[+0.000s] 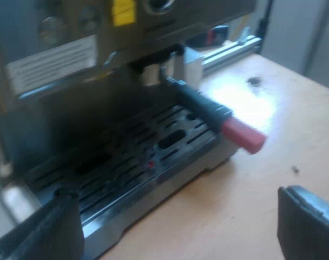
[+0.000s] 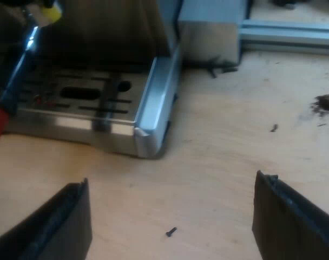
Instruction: Grind coffee beans and then tamp
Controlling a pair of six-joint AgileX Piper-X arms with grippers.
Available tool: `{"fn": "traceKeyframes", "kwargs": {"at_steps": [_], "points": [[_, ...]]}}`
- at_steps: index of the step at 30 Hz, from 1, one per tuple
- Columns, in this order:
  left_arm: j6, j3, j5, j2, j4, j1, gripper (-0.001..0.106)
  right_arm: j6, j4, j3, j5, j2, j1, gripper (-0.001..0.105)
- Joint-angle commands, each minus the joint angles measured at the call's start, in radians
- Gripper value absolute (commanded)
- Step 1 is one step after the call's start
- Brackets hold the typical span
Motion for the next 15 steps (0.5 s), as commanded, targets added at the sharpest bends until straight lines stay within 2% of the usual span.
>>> {"fn": "traceKeyframes", "kwargs": {"at_steps": [1,6,9,15], "points": [[-0.002,-0.005,0.054,0.03,-0.061,-0.042,0.074,-0.056,0.022,-0.013,-0.062,0.033,0.046,0.064],[0.044,0.008,0.143,0.098,-0.147,-0.123,0.074,-0.062,0.022,-0.013,-0.096,0.075,0.174,0.064],[0.051,0.03,0.155,0.14,-0.215,-0.168,0.074,-0.062,0.02,-0.013,-0.081,0.077,0.249,0.064],[0.051,0.105,0.155,0.205,-0.364,-0.243,0.074,-0.046,0.009,-0.013,0.045,0.077,0.412,0.064]]}}
